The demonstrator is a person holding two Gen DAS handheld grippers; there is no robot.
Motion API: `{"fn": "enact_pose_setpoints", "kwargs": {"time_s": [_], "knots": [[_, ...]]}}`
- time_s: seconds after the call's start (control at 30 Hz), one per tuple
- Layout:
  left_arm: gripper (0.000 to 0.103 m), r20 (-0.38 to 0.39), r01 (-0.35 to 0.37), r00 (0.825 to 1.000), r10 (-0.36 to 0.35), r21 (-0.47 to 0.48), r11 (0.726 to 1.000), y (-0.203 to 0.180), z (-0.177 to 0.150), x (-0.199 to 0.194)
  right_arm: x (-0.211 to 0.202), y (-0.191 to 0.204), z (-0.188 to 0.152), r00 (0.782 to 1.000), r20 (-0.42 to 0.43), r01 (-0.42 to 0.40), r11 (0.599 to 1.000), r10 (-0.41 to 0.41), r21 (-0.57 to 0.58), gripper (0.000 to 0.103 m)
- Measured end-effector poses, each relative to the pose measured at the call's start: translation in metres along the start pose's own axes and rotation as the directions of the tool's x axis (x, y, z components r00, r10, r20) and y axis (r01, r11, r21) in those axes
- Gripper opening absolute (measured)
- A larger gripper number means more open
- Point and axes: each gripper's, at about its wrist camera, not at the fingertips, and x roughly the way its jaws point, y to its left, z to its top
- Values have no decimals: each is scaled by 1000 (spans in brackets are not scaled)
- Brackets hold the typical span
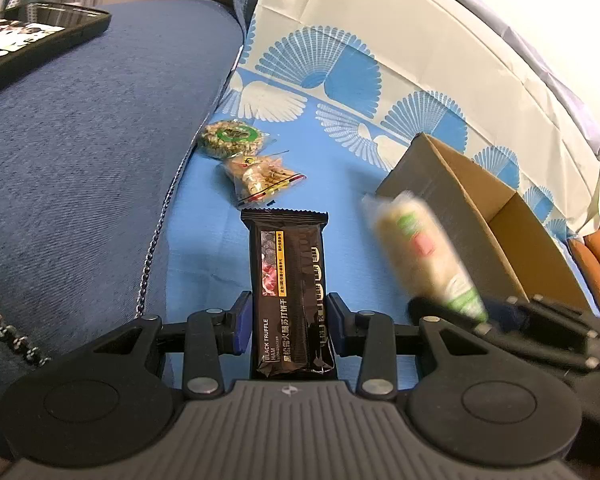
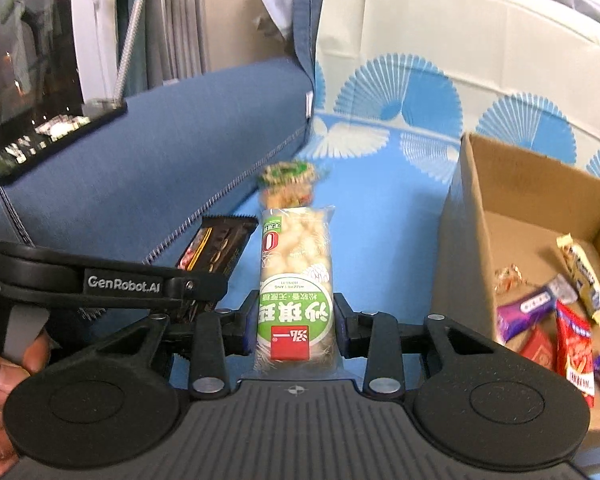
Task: Organize snacks
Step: 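Carry the peanut packet and chocolate bar with both tools over the cardboard box, then open both tools over the box to drop the two snacks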
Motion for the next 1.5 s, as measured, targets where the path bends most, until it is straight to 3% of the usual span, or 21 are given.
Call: {"fn": "enact_pose_setpoints", "kwargs": {"time_s": [0.3,0.47,0.63,1.07,1.5], "knots": [[42,-1,7,1000,-7,-61,998,-22,19,-13,-35,-30,26,989,142,-52,995,39,90,38],[42,21,37,999,-37,-9,999,-67,39,-12,-54,-61,36,977,211,-55,985,19,163,38],[42,41,97,994,-98,26,995,-119,63,-1,-73,-99,42,961,273,-13,973,-52,230,38],[42,48,222,972,-230,134,966,-231,92,37,-93,-193,27,924,249,162,885,-292,437,38],[42,61,267,958,-280,168,949,-262,105,41,-93,-201,22,910,247,199,872,-334,448,38]]}}
